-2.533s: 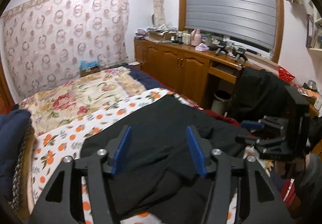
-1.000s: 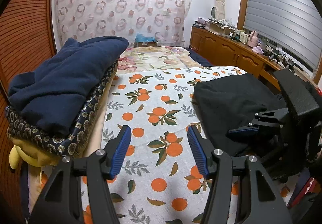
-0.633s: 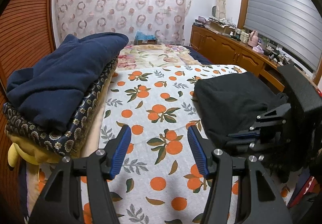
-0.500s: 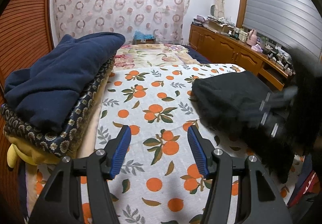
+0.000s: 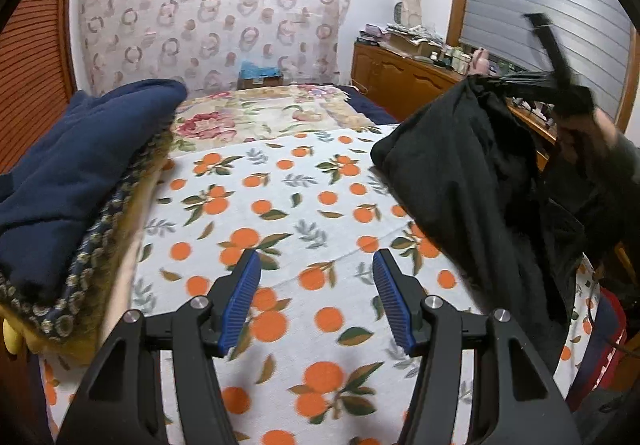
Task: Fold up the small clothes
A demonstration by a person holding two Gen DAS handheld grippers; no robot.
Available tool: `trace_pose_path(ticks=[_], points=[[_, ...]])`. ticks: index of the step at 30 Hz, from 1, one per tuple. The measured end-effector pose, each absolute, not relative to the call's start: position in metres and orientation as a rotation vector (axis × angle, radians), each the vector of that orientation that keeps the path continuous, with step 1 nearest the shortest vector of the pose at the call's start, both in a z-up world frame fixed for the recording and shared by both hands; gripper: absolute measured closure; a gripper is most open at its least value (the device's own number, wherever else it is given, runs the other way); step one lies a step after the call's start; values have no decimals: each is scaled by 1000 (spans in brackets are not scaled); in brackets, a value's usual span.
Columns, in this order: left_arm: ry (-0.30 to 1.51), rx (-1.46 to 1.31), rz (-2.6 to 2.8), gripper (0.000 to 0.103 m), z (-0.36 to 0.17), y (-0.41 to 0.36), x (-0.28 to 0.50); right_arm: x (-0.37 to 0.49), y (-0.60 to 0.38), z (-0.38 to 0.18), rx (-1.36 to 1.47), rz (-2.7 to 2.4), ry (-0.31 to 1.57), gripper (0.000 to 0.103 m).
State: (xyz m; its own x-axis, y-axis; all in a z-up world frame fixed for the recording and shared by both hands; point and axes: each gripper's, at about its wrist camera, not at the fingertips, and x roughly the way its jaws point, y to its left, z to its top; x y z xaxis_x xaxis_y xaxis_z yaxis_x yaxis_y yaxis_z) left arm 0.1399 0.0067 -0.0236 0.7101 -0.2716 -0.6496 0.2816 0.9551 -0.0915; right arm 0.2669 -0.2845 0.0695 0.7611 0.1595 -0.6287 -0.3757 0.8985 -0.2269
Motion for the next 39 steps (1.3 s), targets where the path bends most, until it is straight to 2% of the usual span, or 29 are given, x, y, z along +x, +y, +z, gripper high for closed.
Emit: trace_pose_path(ticks=[3, 5, 7, 9, 13, 15, 24, 27, 28, 29, 30, 39], points=[[726, 28, -327, 45, -25, -8, 140, 293, -314, 44, -330, 206, 734, 98], [727, 38, -342, 45, -25, -19, 138, 293, -330, 33, -318, 147, 755, 93], [733, 46, -355, 45, -26, -28, 137, 284, -339, 30, -288, 157, 766, 82], [736, 56, -370, 45, -26, -37, 136, 266, -343, 31, -271, 176, 763, 81], [737, 70, -406, 45, -25, -56, 129, 229, -340, 35, -239, 230, 747, 69], [744, 72, -420, 45, -27, -64, 126, 208, -336, 34, -214, 280, 744, 66], [768, 68, -450, 45, -33, -83, 109, 155, -324, 5, -149, 392, 799, 63], [781, 52, -462, 45, -35, -89, 104, 154, -327, -1, -117, 427, 817, 66], [786, 48, -467, 45, -36, -90, 104, 152, -328, -4, -108, 448, 825, 86], [791, 46, -473, 45, -37, -92, 103, 148, -329, -5, -104, 468, 826, 96], [793, 49, -476, 45, -37, -95, 103, 145, -329, -5, -103, 479, 820, 99], [780, 78, -506, 45, -34, -111, 95, 70, -379, 44, -63, 414, 619, 101]])
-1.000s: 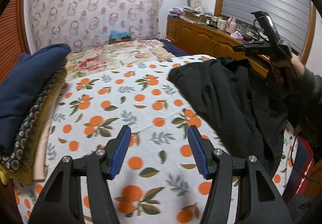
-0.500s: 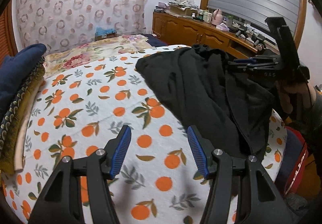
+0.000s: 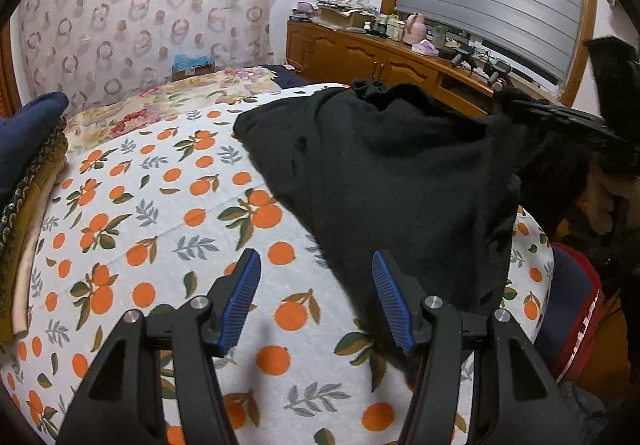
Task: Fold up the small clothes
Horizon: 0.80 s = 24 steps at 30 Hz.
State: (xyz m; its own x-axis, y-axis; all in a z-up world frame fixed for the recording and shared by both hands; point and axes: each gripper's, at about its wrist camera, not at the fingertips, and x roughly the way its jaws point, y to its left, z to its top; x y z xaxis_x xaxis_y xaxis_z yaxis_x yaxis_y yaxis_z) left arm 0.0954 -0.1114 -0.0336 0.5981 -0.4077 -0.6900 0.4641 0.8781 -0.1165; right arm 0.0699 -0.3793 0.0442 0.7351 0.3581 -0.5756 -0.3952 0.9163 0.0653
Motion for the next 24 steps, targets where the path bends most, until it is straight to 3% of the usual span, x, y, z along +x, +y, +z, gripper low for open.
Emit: trace_pose_path(ticks=[9, 16, 24], points=[[792, 106, -541, 45, -38, -129, 87, 30, -426, 21, -67, 271, 669, 98], [783, 103, -522, 45, -35, -129, 93, 34, -437, 21, -50, 216, 686, 74], [779, 141, -463, 45, -31, -125, 138, 89, -409, 43, -112, 268, 635, 65]])
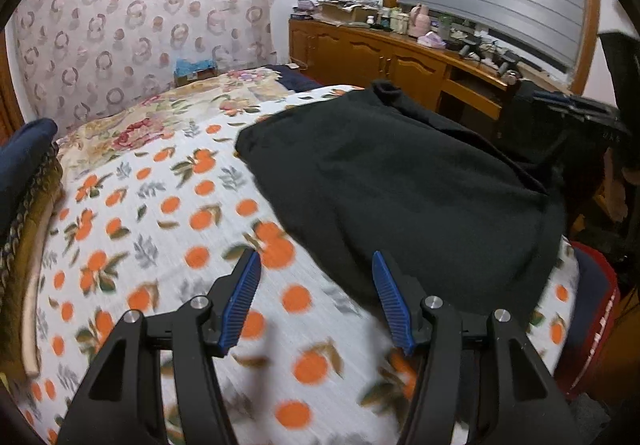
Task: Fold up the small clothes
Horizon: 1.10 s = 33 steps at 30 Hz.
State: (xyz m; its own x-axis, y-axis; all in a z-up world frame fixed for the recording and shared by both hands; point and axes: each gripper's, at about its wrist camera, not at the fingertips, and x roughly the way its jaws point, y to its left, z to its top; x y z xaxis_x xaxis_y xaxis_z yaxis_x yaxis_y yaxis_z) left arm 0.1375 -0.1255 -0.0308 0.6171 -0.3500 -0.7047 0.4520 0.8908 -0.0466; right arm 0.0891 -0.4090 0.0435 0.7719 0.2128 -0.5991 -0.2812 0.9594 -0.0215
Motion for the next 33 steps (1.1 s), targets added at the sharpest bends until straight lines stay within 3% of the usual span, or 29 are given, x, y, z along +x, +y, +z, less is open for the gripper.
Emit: trace_pose_path(ticks=[13, 21, 33], points=[[821, 103, -404, 45, -35, -120, 208, 243, -355, -3, -207, 392, 831, 65], [857, 89, -391, 45, -43, -122, 246, 284, -378, -24, -254, 306, 883, 65], [927, 22, -410, 45, -57, -130, 302, 301, -403, -18, -86, 375, 859, 60]])
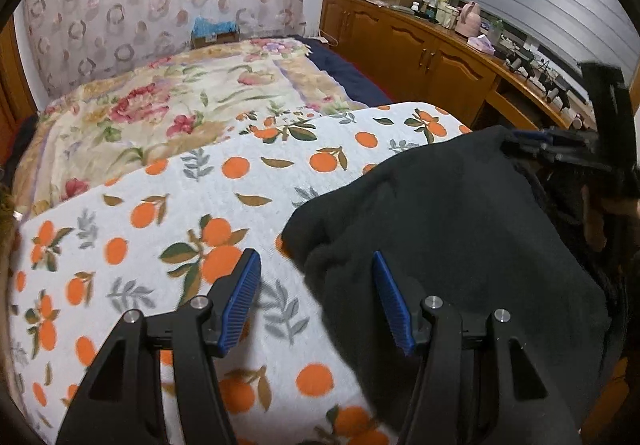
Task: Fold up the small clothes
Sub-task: 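Pinch the black shirt's edge with the left gripper while the right gripper pinches beside it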
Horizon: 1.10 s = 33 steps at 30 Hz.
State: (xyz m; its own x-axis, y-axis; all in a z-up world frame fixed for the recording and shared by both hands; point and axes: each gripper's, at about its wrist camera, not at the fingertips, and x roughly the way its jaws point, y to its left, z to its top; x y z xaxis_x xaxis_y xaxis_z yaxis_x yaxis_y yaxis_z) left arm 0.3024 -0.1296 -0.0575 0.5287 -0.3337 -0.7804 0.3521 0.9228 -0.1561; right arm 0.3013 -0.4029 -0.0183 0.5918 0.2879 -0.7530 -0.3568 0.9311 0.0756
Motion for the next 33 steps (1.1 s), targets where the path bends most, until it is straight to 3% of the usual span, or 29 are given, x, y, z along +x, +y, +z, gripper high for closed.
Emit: trace_pose_path(ticks=[3, 6, 9, 10, 14, 17, 24, 32, 33], points=[[941, -5, -443, 48, -60, -131, 306, 302, -396, -26, -94, 387, 875, 60], [945, -9, -455, 59, -61, -135, 309, 303, -394, -27, -96, 398, 874, 60], [947, -11, -482, 81, -60, -139, 311, 306, -394, -28, -93, 404, 872, 60], [952, -18, -508, 96, -60, -140, 310, 306, -394, -27, -93, 408, 870, 60], [868, -12, -533, 97, -37, -137, 292, 303, -391, -24, -94, 447, 857, 59], [843, 12, -498, 97, -25, -132, 281, 301, -386, -24, -107, 484, 849, 53], [883, 33, -457, 96, -42, -126, 283, 314, -374, -41, -138, 475, 894, 42], [911, 12, -452, 95, -55, -126, 288, 316, -369, -44, -119, 540, 913, 42], [914, 8, -454, 95, -55, -126, 288, 315, -368, -44, -120, 552, 916, 46]])
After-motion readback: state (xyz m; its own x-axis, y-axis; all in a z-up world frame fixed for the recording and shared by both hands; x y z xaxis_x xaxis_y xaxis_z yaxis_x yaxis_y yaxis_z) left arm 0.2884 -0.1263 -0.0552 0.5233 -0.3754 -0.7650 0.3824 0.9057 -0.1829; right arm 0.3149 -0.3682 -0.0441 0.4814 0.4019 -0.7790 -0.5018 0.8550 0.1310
